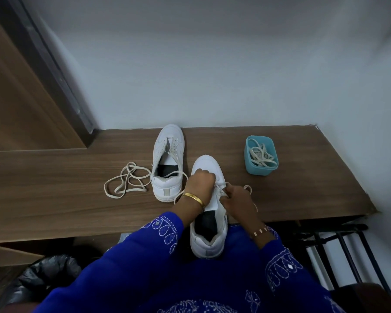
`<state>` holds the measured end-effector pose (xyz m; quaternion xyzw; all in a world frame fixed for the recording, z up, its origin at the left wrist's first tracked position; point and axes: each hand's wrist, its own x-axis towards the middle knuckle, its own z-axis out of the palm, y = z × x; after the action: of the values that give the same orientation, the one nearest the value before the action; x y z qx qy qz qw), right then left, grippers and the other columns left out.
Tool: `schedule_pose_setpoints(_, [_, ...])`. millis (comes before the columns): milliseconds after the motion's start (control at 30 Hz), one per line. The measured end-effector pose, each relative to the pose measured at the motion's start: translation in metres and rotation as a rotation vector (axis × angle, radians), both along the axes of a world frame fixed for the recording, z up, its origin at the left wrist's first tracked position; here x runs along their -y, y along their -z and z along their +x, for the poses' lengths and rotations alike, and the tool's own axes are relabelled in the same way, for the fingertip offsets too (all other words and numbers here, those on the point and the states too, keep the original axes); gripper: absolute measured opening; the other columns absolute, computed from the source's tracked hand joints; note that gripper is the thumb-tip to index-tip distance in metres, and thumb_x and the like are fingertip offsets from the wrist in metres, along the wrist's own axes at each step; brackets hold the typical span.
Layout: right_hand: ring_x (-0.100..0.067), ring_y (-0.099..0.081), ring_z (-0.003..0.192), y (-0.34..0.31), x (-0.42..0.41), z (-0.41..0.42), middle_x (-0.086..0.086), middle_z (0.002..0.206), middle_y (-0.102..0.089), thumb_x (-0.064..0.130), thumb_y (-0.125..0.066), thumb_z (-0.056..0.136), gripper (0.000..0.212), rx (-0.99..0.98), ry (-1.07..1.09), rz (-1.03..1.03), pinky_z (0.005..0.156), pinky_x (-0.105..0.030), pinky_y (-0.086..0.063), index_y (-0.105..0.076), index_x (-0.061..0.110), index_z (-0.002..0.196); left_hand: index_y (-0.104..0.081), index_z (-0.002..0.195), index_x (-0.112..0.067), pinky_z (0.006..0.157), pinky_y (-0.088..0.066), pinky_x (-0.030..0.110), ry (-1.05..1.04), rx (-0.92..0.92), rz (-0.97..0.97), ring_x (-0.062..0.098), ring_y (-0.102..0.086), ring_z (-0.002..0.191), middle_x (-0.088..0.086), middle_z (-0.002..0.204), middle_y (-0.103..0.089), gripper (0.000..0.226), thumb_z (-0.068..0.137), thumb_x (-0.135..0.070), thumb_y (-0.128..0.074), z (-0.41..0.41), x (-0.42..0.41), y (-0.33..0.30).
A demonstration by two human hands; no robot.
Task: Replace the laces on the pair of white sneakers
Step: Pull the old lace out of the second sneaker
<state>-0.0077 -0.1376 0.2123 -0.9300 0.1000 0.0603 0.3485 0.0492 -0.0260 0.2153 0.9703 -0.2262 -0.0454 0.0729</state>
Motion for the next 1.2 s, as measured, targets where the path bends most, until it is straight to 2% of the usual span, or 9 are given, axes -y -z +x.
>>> schedule_pose_setpoints(133, [-0.009, -0.031, 0.048, -0.001, 0.001, -0.004, 0.002, 0.05, -0.034, -0.002, -0.052, 0.079, 0.042, 0.031, 0.086, 0.02, 0.05, -0.024, -0.024, -0.03, 0.014, 0.048, -0.063, 0.11, -0.001, 0.084, -0.041, 0.033, -0.097, -0.035, -0.153, 0.031, -0.053, 0.106, 0.018, 0.111, -0.058, 0.03, 0.088, 0.0, -0.042, 0.006, -0.007, 0.002])
schedule_pose_setpoints(333, [-0.019, -0.047, 0.067, 0.005, 0.002, -0.003, -0.007, 0.063, -0.049, -0.002, -0.053, 0.08, 0.025, 0.013, 0.13, 0.035, 0.057, -0.024, -0.03, -0.048, 0.0, 0.055, -0.06, 0.071, -0.007, 0.061, -0.047, 0.023, -0.721, -0.376, -1.14, 0.019, -0.055, 0.065, 0.011, 0.071, -0.062, 0.026, 0.088, 0.006, -0.045, 0.008, -0.027, 0.008])
schedule_pose_setpoints(433, [-0.019, -0.043, 0.067, 0.008, 0.001, -0.002, -0.005, 0.064, -0.044, -0.002, -0.053, 0.079, 0.036, 0.026, 0.117, 0.014, 0.055, -0.023, -0.022, -0.035, 0.01, 0.05, -0.053, 0.071, -0.013, 0.073, -0.046, 0.03, -0.573, -0.332, -1.019, 0.024, -0.056, 0.077, 0.013, 0.081, -0.062, 0.025, 0.088, 0.003, -0.044, 0.005, -0.027, 0.004])
schedule_pose_setpoints(633, [-0.017, -0.037, 0.059, 0.006, -0.003, -0.005, 0.001, 0.062, -0.038, -0.003, -0.05, 0.078, 0.039, 0.058, 0.098, -0.047, 0.05, -0.017, -0.031, -0.027, 0.014, 0.051, -0.053, 0.125, -0.006, 0.091, -0.041, 0.033, 0.031, -0.052, -0.435, 0.028, -0.053, 0.11, 0.014, 0.12, -0.056, 0.041, 0.085, -0.006, -0.05, 0.006, -0.019, -0.008])
schedule_pose_setpoints(767, [-0.025, -0.047, 0.068, 0.009, -0.005, -0.004, -0.015, 0.077, -0.054, -0.001, -0.05, 0.078, 0.025, 0.046, 0.107, -0.063, 0.055, -0.028, -0.027, -0.038, 0.008, 0.058, -0.056, 0.124, -0.009, 0.084, -0.044, 0.037, 0.123, -0.026, 0.039, 0.031, -0.054, 0.11, 0.012, 0.119, -0.053, 0.035, 0.091, -0.008, -0.044, 0.013, -0.011, -0.006])
schedule_pose_setpoints(867, [-0.032, -0.055, 0.079, 0.009, -0.006, -0.006, -0.021, 0.086, -0.059, 0.0, -0.05, 0.078, 0.014, 0.052, 0.109, -0.065, 0.061, -0.033, -0.034, -0.047, 0.001, 0.064, -0.061, 0.112, -0.002, 0.078, -0.045, 0.037, 0.115, 0.035, 0.168, 0.033, -0.055, 0.105, 0.014, 0.112, -0.055, 0.029, 0.091, -0.004, -0.041, 0.017, -0.009, -0.01])
schedule_pose_setpoints(967, [-0.033, -0.053, 0.075, 0.01, -0.007, -0.006, -0.022, 0.084, -0.058, -0.001, -0.049, 0.078, 0.02, 0.071, 0.095, -0.074, 0.058, -0.03, -0.028, -0.039, 0.007, 0.062, -0.064, 0.103, -0.002, 0.075, -0.043, 0.035, 0.138, 0.087, 0.113, 0.032, -0.057, 0.101, 0.013, 0.106, -0.059, 0.026, 0.091, -0.006, -0.042, 0.02, -0.011, -0.013])
schedule_pose_setpoints(1133, [-0.028, -0.044, 0.065, 0.012, -0.004, -0.007, -0.02, 0.077, -0.053, -0.001, -0.05, 0.078, 0.031, 0.086, 0.109, -0.062, 0.054, -0.024, -0.021, -0.033, 0.009, 0.055, -0.071, 0.084, 0.0, 0.069, -0.037, 0.02, -0.368, -0.033, -0.625, 0.027, -0.061, 0.088, 0.015, 0.091, -0.069, 0.014, 0.085, -0.005, -0.058, 0.02, -0.042, -0.007])
schedule_pose_setpoints(1200, [-0.033, -0.05, 0.07, 0.01, -0.004, -0.008, -0.021, 0.077, -0.055, -0.002, -0.05, 0.079, 0.021, 0.083, 0.085, -0.048, 0.054, -0.023, -0.021, -0.042, 0.003, 0.061, -0.07, 0.081, 0.002, 0.075, -0.041, 0.021, -0.44, -0.104, -0.687, 0.028, -0.062, 0.09, 0.016, 0.092, -0.068, 0.013, 0.084, 0.0, -0.058, 0.015, -0.042, -0.007])
